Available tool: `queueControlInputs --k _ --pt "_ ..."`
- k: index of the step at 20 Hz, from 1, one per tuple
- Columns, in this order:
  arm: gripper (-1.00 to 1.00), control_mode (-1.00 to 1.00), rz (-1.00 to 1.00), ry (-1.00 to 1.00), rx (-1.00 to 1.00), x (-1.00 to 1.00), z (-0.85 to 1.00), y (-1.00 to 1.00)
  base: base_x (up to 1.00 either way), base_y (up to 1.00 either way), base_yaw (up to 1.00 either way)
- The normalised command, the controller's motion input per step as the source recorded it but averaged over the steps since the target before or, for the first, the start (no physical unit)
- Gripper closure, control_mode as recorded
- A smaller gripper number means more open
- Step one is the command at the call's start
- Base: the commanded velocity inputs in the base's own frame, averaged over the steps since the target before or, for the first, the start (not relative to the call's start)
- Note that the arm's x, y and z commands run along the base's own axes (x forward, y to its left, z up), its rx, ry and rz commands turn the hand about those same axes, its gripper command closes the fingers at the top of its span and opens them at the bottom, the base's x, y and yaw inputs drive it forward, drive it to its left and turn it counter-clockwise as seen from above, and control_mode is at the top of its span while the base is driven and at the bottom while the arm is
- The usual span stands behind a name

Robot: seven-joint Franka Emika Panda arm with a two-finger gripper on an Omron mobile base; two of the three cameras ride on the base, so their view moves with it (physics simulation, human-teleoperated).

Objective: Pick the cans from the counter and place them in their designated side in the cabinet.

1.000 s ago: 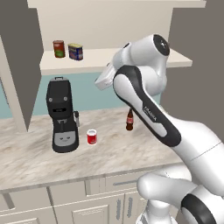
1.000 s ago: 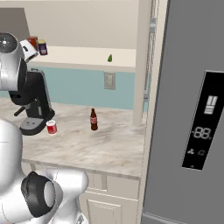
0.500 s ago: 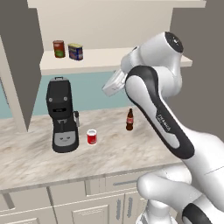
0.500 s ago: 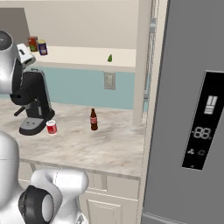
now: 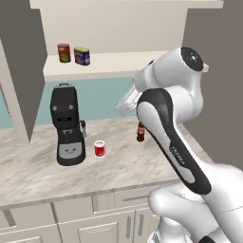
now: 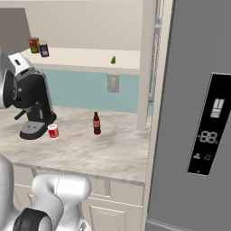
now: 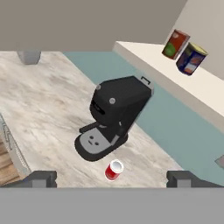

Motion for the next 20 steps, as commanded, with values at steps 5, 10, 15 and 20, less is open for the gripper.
queueControlInputs --k 5,10,15,20 --pt "-1.00 -1.00 -0.13 0.00 -0.05 -0.21 -0.24 -0.17 0.00 0.00 0.00" --pt "-1.00 -1.00 -0.06 0.03 0.00 -0.07 -0.18 -0.08 0.00 0.00 0.00" --pt "-1.00 -1.00 -0.01 0.07 0.07 0.00 -0.14 -0.01 0.00 0.00 0.00" --pt "-1.00 -1.00 -0.06 0.06 0.03 0.00 -0.21 -0.11 0.00 0.00 0.00"
